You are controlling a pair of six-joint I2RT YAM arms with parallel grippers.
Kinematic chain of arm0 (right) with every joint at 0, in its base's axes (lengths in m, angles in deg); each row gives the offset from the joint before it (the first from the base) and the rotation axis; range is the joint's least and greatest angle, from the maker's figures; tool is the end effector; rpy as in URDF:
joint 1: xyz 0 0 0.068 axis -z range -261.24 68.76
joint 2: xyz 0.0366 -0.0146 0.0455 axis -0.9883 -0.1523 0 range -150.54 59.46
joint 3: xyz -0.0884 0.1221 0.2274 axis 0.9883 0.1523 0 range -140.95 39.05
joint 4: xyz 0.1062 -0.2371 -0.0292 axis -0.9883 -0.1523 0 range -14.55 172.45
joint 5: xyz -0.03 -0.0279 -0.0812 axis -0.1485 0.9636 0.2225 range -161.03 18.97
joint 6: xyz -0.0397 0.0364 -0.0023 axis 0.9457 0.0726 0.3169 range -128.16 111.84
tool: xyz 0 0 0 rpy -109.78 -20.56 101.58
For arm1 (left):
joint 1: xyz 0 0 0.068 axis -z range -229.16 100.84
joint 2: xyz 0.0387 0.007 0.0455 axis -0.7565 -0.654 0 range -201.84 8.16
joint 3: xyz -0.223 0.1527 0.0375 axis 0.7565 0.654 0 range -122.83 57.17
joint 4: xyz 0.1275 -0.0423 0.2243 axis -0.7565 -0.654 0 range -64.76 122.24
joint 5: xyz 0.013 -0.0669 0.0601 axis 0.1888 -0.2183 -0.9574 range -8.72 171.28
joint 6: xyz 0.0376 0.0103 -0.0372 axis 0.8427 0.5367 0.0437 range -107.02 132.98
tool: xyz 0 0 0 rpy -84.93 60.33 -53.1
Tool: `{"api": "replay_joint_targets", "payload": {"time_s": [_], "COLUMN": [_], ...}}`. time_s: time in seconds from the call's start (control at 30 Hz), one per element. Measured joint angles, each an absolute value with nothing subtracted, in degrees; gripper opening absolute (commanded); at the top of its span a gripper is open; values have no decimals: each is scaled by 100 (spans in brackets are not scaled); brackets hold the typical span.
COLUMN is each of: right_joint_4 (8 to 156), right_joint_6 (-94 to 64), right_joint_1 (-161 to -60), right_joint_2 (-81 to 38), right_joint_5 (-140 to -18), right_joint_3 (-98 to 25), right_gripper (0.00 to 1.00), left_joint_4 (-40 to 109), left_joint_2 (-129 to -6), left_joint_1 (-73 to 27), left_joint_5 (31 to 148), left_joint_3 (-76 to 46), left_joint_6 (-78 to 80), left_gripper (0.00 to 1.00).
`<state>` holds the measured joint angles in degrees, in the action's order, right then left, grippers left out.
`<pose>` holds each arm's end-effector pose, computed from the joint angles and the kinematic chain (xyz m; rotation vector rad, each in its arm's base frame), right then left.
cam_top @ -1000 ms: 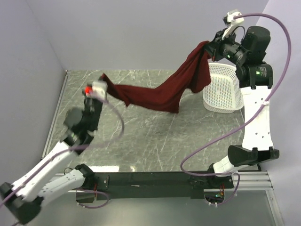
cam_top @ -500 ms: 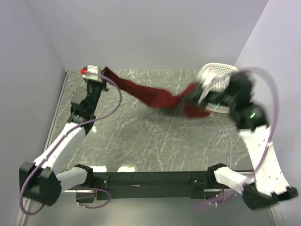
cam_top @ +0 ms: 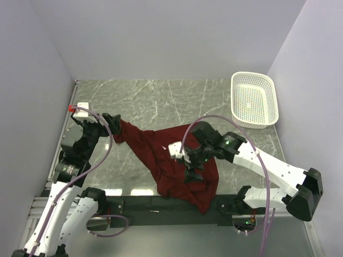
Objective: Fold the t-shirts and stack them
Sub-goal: Flatten the tshirt out
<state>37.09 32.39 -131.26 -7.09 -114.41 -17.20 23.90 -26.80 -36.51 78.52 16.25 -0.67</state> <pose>0.1245 0.1868 0.2885 -1.9326 1.4940 1.0226 0.1472 -0.0313 0.3454 -0.0517 1.6205 -0.3156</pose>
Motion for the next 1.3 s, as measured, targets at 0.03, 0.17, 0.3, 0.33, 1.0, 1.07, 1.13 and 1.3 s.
{"api": "replay_joint_targets", "payload": {"time_s": [0.03,0.17,0.3,0.33,1.0,1.07,1.13,1.3], "right_joint_4": [3691,4008,4670,4825,5260,5278,5284,5284], "right_joint_6": [3259,3045,2459,2306,1373,1373,1373,1373], "right_joint_1": [-13047,-11898,-10457,-10230,-9222,-9187,-9148,-9113], "right_joint_2": [-748,-700,-637,-621,-752,-750,-750,-750], "right_joint_5": [-11351,-11423,-11469,-11507,-11570,-11579,-11594,-11651], "right_joint_3": [-1879,-2205,-1820,-1602,-1106,-1106,-1106,-1106], "right_gripper": [85,83,81,81,78,78,78,78], "left_joint_4": [2228,2036,2353,2429,-209,-408,-633,-976], "left_joint_2": [-2595,-2698,-3478,-3749,-9316,-9585,-9718,-9810], "left_joint_1": [-3651,-3671,-3564,-3411,744,746,744,740], "left_joint_5": [7878,8637,9992,10156,6739,6628,6517,6208], "left_joint_3": [1555,1467,1590,1633,-1226,-1331,-1335,-1374], "left_joint_6": [-174,-495,-1090,-1273,-5654,-5852,-5999,-6152], "left_gripper": [99,100,99,99,71,70,65,30]}}
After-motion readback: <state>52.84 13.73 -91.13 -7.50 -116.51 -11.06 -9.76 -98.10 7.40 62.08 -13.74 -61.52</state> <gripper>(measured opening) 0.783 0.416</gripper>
